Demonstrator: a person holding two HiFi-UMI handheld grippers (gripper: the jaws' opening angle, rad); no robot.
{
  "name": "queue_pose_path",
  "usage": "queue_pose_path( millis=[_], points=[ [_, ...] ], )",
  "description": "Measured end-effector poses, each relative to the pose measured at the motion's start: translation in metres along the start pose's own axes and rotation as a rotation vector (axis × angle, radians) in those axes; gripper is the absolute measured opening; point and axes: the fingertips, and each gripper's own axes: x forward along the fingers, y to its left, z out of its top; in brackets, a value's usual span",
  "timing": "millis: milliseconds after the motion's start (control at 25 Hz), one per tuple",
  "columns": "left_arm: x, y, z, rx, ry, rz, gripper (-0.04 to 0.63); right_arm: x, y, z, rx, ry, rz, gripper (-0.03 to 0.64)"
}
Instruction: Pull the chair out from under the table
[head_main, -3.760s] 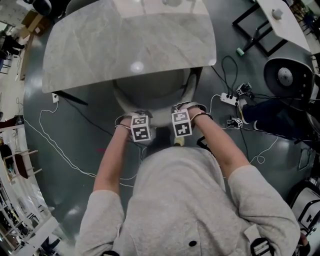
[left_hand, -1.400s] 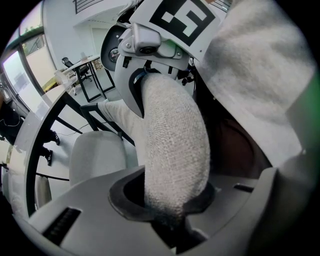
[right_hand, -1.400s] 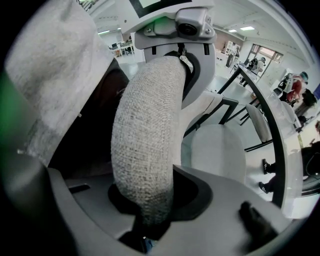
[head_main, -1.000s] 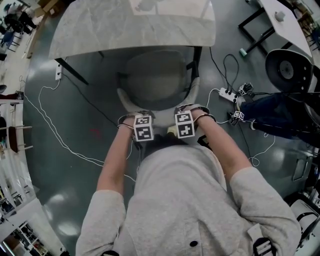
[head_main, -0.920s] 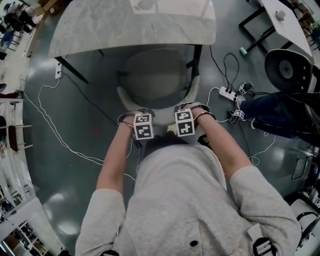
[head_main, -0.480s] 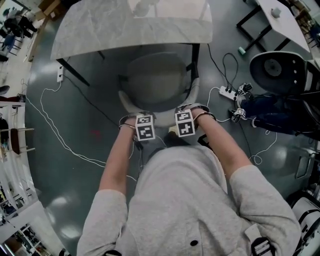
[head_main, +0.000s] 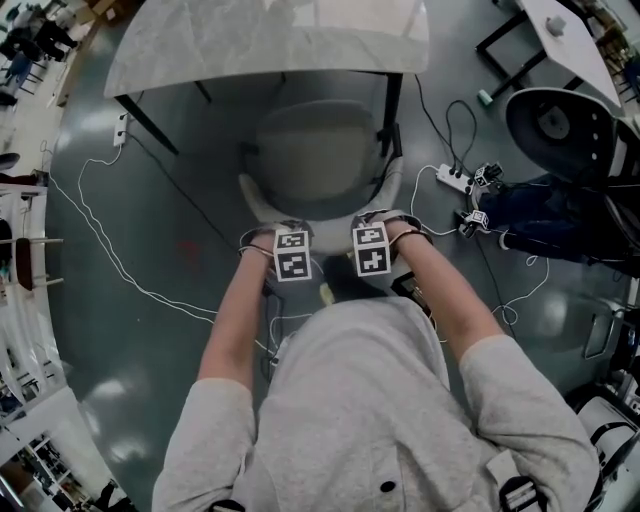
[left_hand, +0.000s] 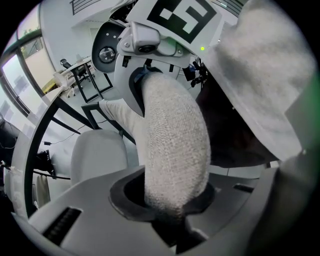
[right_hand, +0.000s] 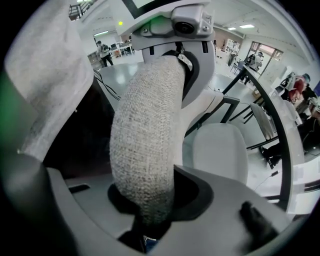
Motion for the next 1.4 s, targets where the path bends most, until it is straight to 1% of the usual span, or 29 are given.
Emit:
queue_pose_path(
  millis=[200, 520, 800, 1400],
  points=[
    [0.0, -0.01, 0.0, 0.005, 0.011, 0.0, 0.107, 0.0, 0.012, 0.004, 0.008, -0.004, 0.012, 0.097],
    [0.002, -0.025, 0.009, -0.026, 0.003, -0.008, 0.107, -0.001, 0.024, -0.001, -0.019, 0.001, 0.02, 0.098],
    [0.004, -0.042, 0.008, -0.019, 0.003, -0.009, 0.107, 0.002, 0.041, 0.004, -0.015, 0.006, 0.026, 0.098],
    [0.014, -0.1, 0.013, -0.01, 0.001, -0.017, 0.108, 0.01, 0.099, 0.015, -0.008, 0.008, 0.03, 0.098]
  ],
)
